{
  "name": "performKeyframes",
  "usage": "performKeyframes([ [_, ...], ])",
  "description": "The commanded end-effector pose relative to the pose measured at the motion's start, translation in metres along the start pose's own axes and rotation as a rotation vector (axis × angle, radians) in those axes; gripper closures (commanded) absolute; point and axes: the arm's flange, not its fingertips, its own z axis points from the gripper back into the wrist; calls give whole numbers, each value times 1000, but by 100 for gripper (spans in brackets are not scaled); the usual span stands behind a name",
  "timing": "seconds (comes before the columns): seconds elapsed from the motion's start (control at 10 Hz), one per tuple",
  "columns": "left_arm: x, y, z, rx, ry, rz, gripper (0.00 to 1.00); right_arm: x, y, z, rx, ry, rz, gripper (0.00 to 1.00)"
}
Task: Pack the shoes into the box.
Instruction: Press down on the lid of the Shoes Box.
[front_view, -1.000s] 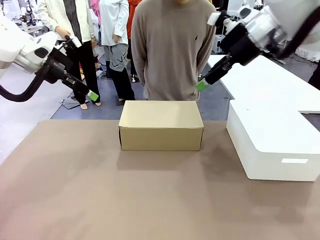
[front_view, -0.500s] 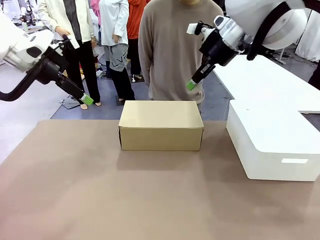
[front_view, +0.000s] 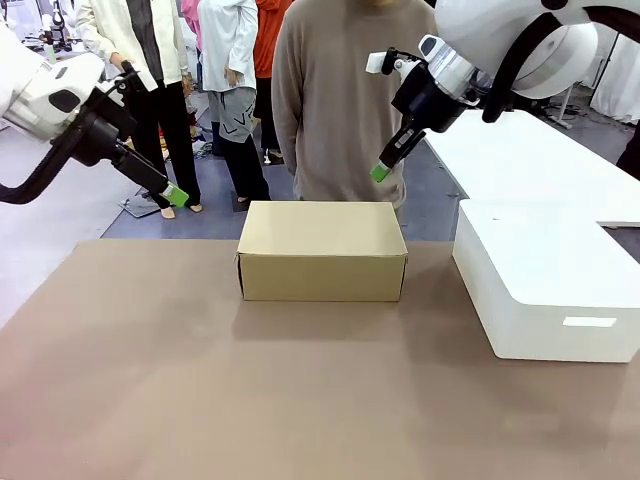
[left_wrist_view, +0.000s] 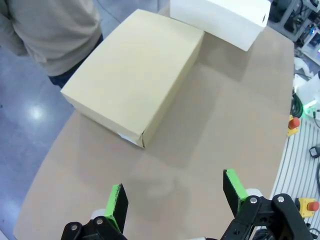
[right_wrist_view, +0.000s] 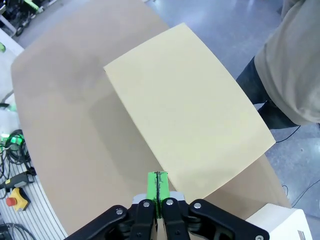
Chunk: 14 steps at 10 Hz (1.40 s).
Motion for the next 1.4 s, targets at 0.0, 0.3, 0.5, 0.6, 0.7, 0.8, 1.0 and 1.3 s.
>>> performKeyframes([
  [0.0,-1,2,0,2,12,6,0,-3,1,2,10,-14,-1,100],
  [0.3,-1,1,0,-2,0,1,0,0,0,1,-1,-1,0,100],
  [0.5,5,-8,0,88,-24,64,0,34,-9,-20,27,15,-144,100],
  [0.6,6,-13,3,127,-31,97,0,48,-15,-29,15,21,-211,100],
  [0.7,2,-19,8,199,-52,138,0,61,-20,-38,-10,25,-272,100],
  [0.8,-1,-22,10,248,-61,160,0,71,-25,-49,-41,26,-320,100],
  [1.0,0,-20,12,288,-48,169,0,87,-36,-72,-79,45,-387,100],
  [1.3,1,-16,15,273,-56,150,0,99,-54,-105,-130,96,-437,100],
])
